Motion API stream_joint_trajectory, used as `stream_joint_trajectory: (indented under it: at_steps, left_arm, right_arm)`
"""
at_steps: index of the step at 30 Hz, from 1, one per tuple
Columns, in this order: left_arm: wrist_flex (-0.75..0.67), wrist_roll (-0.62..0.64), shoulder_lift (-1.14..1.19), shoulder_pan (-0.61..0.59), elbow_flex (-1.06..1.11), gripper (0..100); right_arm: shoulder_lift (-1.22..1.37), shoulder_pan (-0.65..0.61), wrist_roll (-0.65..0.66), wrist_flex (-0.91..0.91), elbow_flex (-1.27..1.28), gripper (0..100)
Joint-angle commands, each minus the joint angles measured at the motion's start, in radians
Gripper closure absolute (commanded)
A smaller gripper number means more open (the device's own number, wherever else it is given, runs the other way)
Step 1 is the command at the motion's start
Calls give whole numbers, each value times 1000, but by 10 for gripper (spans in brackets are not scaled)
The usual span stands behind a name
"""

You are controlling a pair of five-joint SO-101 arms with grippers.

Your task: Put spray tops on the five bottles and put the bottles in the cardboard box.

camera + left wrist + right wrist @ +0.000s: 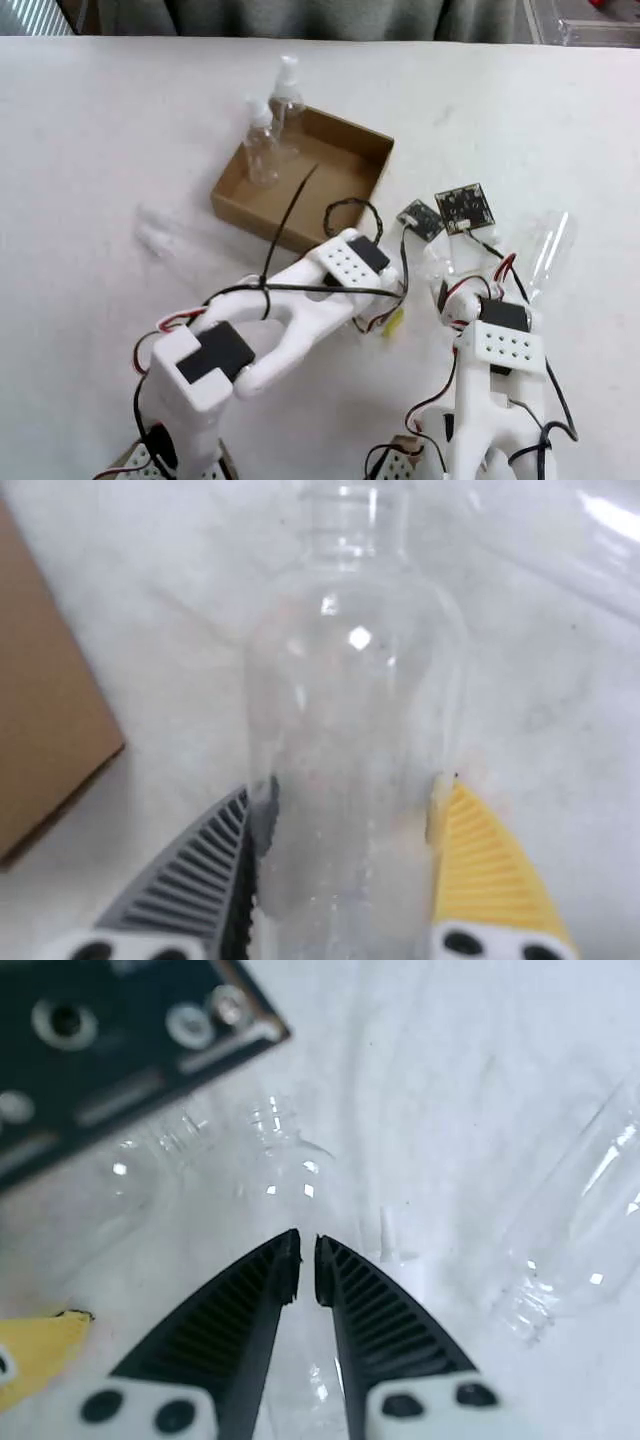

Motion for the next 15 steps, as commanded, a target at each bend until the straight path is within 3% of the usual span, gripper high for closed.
stream_joint_trajectory:
  at_steps: [1,7,15]
  left_arm:
    - [52,-8,-5,28,-8,819]
    - [57,-92,-56,21,104,929]
    - [-5,-112,-366,-8,417,935]
  right_arm:
    - [25,-10,0,-5,28,982]
    - [25,-10,0,-18,28,982]
    - [25,-10,0,-18,28,982]
